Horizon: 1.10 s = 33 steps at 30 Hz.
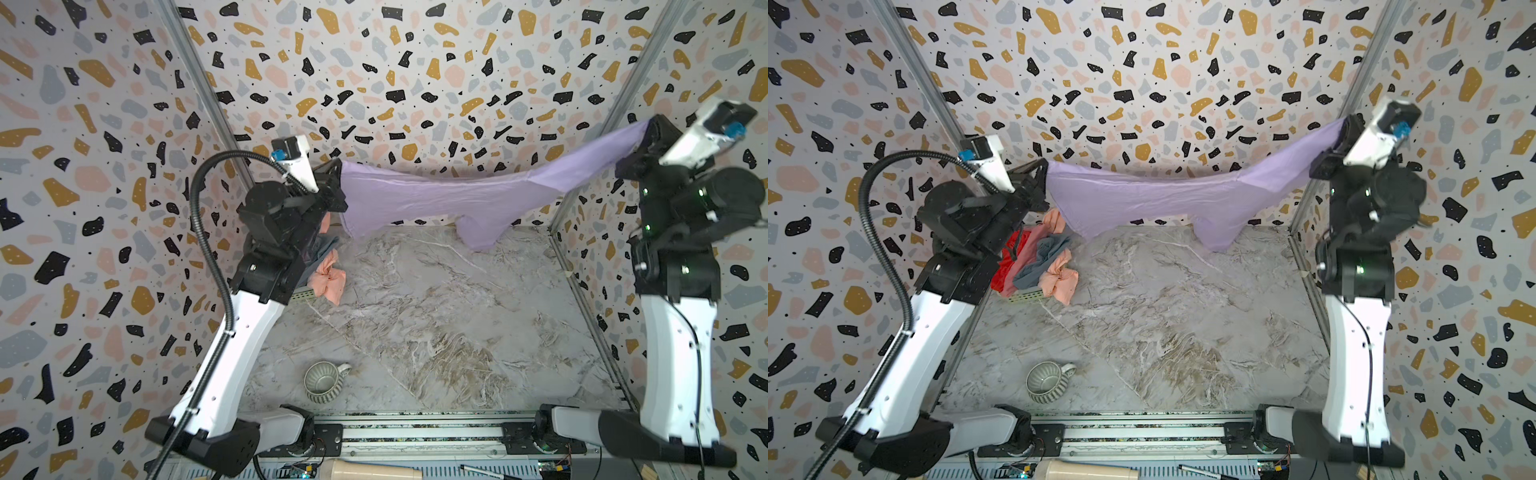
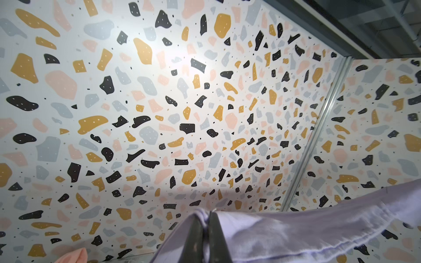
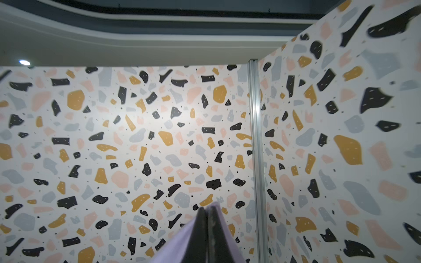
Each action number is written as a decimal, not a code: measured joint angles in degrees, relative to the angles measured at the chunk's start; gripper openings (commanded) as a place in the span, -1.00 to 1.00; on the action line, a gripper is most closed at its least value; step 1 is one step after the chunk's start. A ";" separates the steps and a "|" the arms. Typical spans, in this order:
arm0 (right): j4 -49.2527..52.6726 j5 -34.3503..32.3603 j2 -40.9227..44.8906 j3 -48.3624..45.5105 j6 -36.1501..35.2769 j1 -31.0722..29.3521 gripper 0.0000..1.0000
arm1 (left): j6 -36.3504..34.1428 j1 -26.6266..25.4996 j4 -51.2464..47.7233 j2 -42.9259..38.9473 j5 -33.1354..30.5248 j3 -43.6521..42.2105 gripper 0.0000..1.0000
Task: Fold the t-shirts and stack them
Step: 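Swing the stretched shirt down flat onto the table with both grippers, then open both grippers and release the shirt lying flat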
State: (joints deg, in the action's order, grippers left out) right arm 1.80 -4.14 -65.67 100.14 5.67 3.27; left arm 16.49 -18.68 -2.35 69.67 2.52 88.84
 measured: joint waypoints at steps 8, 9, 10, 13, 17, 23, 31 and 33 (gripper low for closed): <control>0.37 -2.95 18.67 -42.97 12.26 0.00 -1.00 | 2.32 0.00 2.43 -3.26 1.99 -29.73 -1.00; 2.62 -2.99 17.68 -46.38 13.55 0.00 -1.00 | 3.04 0.00 1.97 -2.45 2.27 -33.55 -1.00; 5.25 -3.19 15.74 -49.77 14.99 0.00 -1.00 | 4.04 0.00 1.16 -1.60 2.69 -37.75 -1.00; 13.97 -3.89 12.46 -59.12 18.86 0.31 -1.00 | 7.06 -0.07 -0.96 0.13 4.52 -48.35 -1.00; 21.18 -4.13 14.69 -66.82 22.51 2.43 -1.00 | 10.29 -0.52 -2.80 1.11 4.96 -55.93 -1.00; 22.21 -2.58 14.64 -69.88 25.33 3.26 -1.00 | 12.59 -0.57 -2.91 5.73 3.93 -57.40 -1.00; 22.32 -1.86 14.56 -69.75 25.79 3.43 -1.00 | 13.35 -0.57 -3.78 5.81 1.18 -57.40 -1.00; 23.47 -1.38 14.99 -68.87 25.79 3.43 -1.00 | 13.35 -0.57 -4.35 4.90 0.59 -57.31 -1.00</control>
State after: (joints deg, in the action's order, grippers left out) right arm 25.28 -5.52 -50.68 31.27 31.46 6.70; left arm 29.85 -19.25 -6.70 74.56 3.11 31.53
